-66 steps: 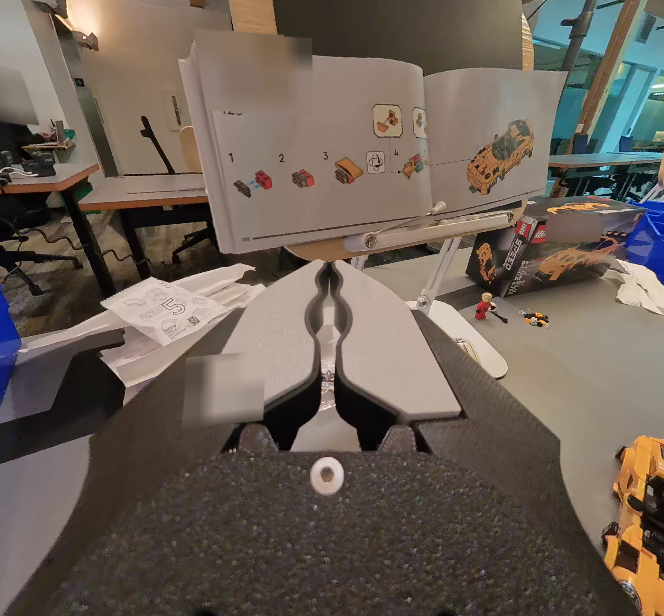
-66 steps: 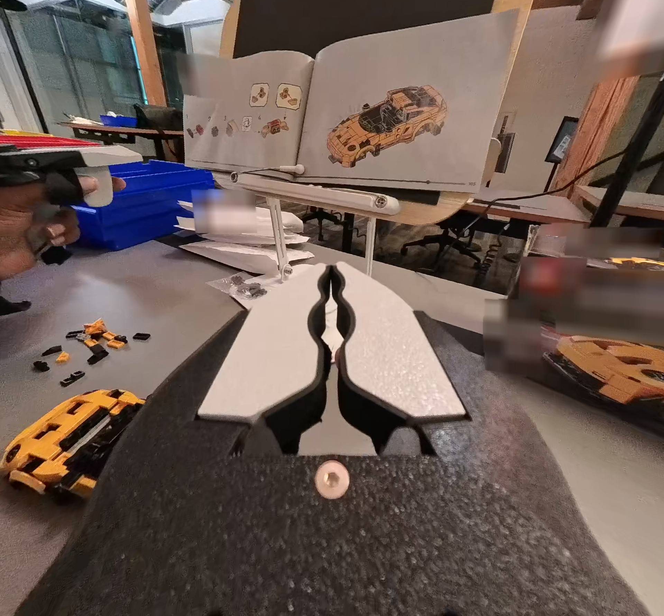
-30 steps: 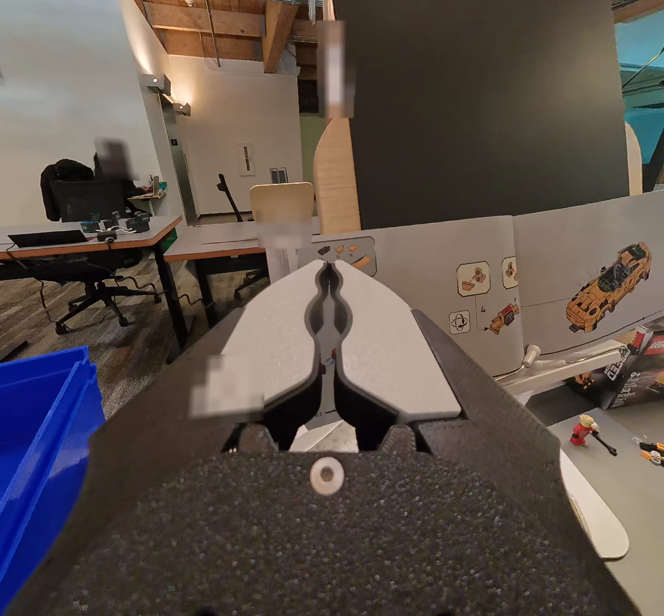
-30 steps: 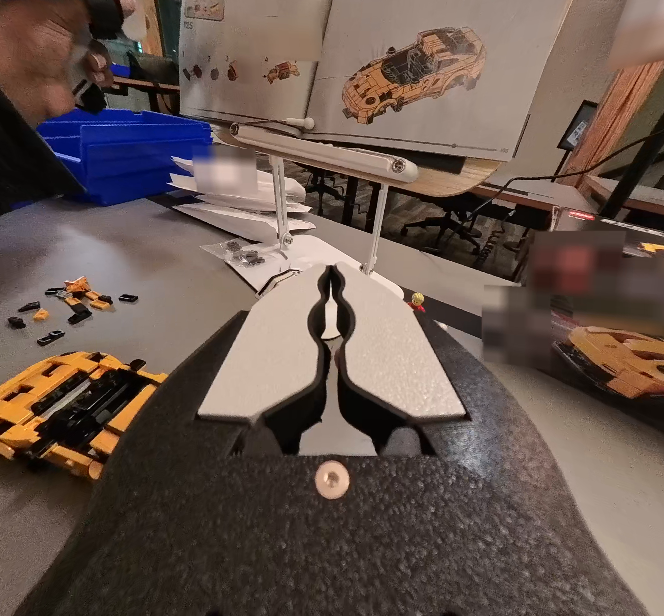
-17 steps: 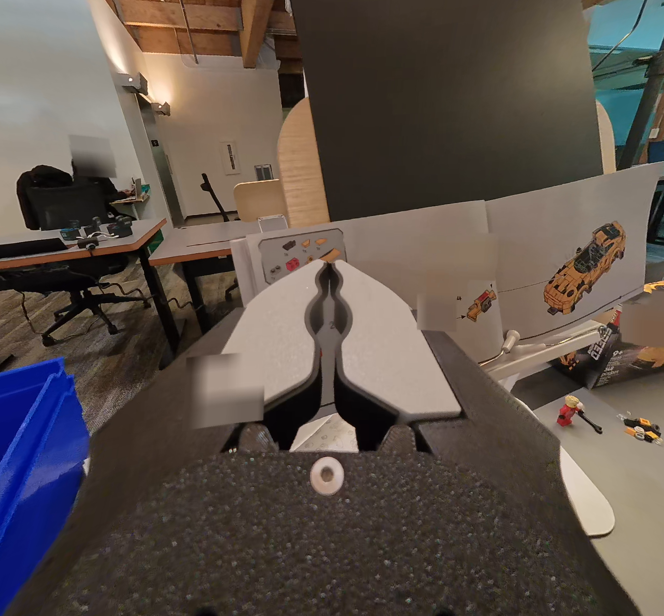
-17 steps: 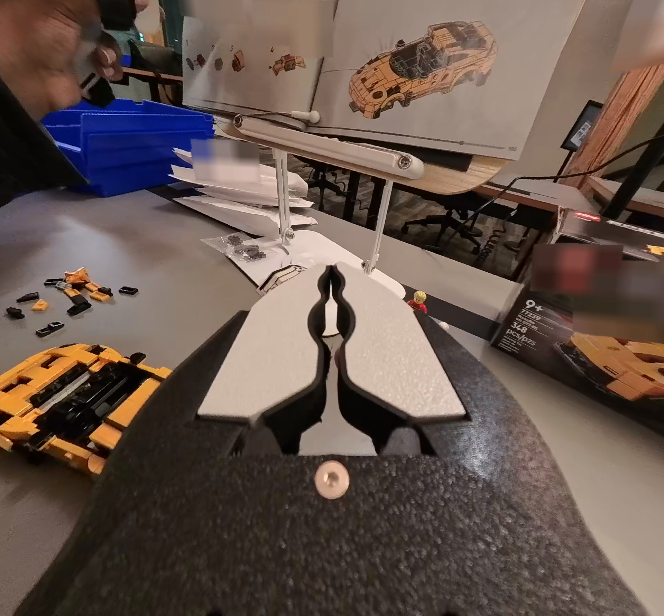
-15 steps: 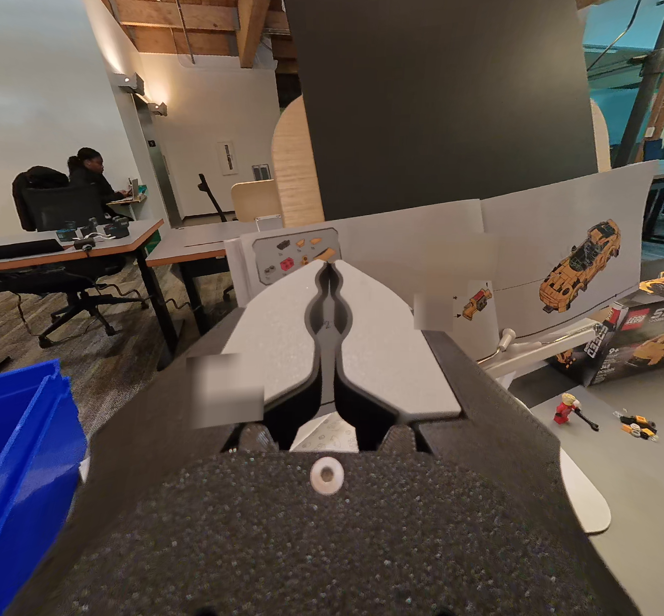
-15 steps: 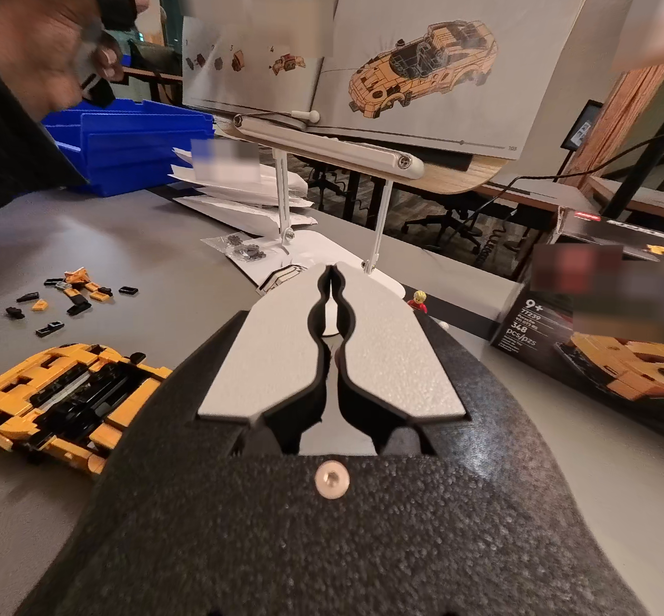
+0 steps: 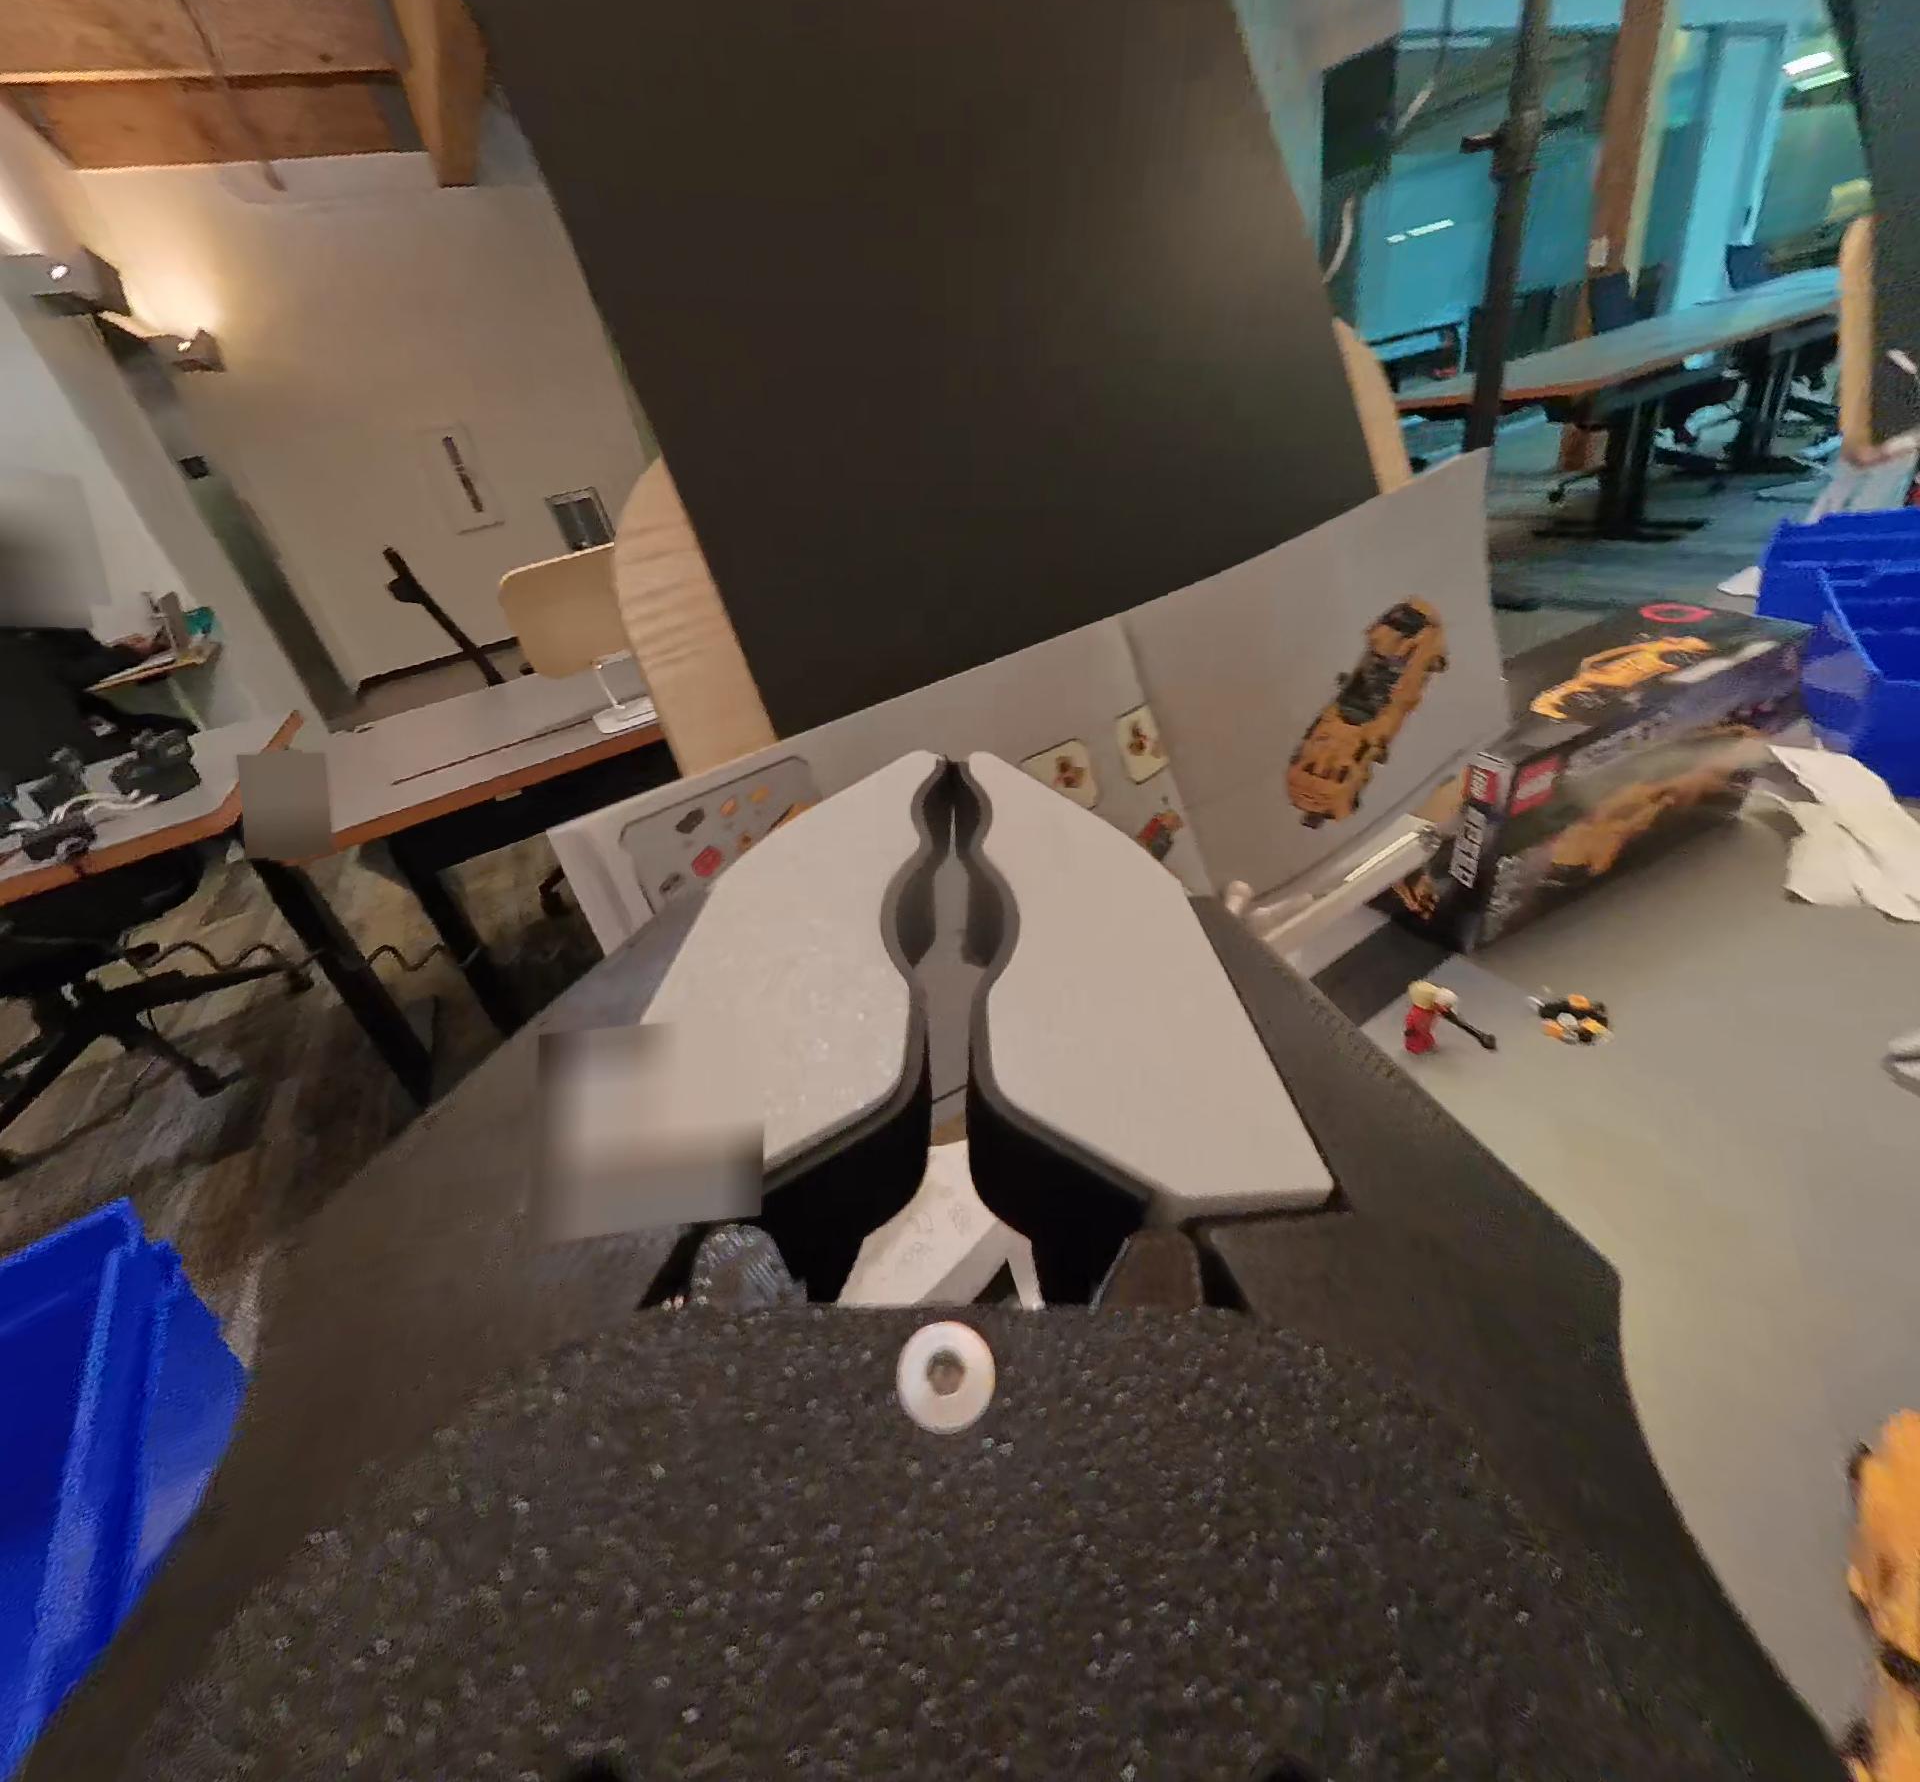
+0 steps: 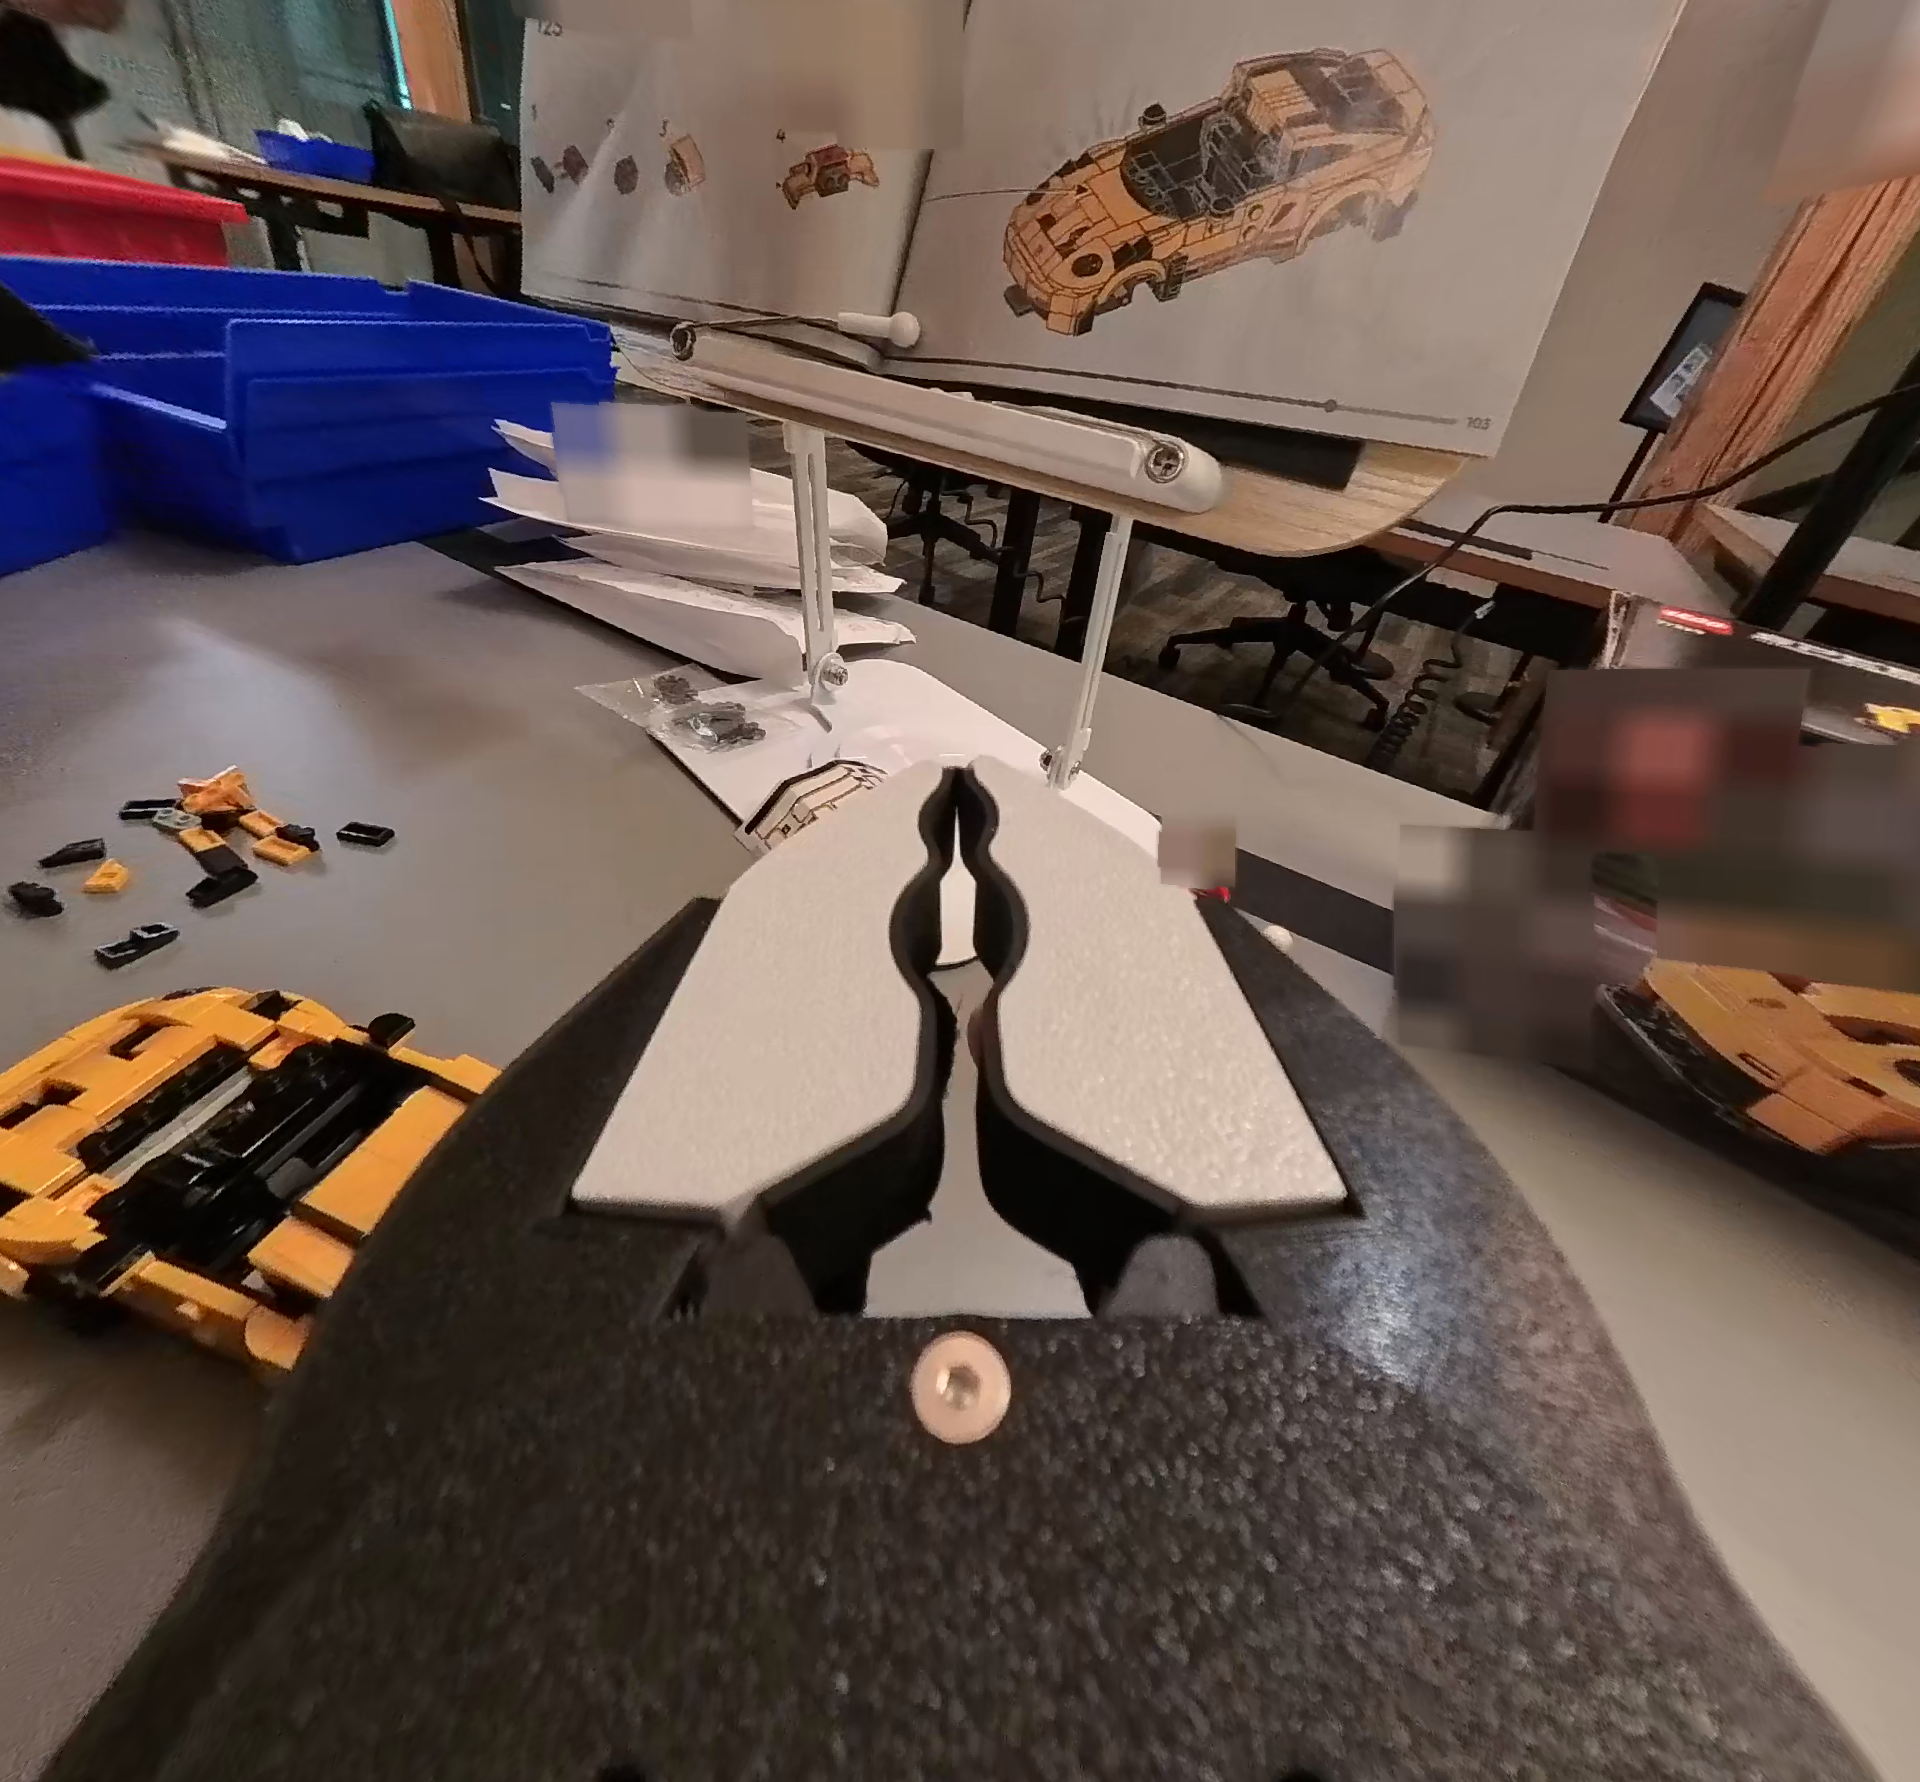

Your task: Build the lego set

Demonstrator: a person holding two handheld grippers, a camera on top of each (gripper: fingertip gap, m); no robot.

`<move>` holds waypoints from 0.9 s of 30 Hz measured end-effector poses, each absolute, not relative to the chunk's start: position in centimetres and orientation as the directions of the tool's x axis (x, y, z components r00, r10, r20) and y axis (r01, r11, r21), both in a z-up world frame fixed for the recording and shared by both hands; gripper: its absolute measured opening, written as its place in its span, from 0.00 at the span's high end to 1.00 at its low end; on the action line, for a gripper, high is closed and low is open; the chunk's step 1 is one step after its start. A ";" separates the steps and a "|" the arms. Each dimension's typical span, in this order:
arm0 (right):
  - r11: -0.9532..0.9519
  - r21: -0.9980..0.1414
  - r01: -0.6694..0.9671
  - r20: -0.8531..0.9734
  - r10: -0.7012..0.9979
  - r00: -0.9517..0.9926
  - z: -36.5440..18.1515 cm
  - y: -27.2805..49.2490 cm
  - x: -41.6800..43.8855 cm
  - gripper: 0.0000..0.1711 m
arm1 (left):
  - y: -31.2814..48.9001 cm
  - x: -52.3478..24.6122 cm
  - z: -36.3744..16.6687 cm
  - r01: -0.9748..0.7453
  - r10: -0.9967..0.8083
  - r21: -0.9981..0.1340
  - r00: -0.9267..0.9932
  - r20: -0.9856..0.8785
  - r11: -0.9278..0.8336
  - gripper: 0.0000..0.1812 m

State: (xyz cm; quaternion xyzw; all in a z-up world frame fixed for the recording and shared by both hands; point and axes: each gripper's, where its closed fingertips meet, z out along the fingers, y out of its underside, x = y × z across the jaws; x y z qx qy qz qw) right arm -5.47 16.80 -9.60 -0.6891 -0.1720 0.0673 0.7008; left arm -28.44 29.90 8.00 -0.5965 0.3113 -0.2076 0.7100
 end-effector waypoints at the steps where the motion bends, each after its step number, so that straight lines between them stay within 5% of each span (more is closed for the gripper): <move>1: 0.040 -0.989 0.140 0.146 0.333 0.932 -9.6 16.8 -5.5 1.00 | 29.1 -28.4 8.3 -0.095 -0.672 -0.973 0.708 -0.214 0.210 1.00; 8: 0.050 -0.990 0.131 0.140 0.335 0.932 -9.2 16.7 -5.4 1.00 | 24.7 -28.0 4.3 -0.329 -0.755 -0.934 0.575 -0.315 0.140 1.00; 17: 0.055 -0.989 0.135 0.145 0.350 0.926 -9.1 16.5 -5.8 1.00 | 20.6 -32.1 -12.1 -0.519 -0.853 -0.842 0.497 -0.160 -0.145 1.00; 27: 0.033 -0.986 0.164 0.165 0.369 0.915 -10.0 16.6 -6.3 1.00 | 17.1 -32.5 -18.9 -0.703 -0.949 -0.702 0.286 -0.134 -0.113 1.00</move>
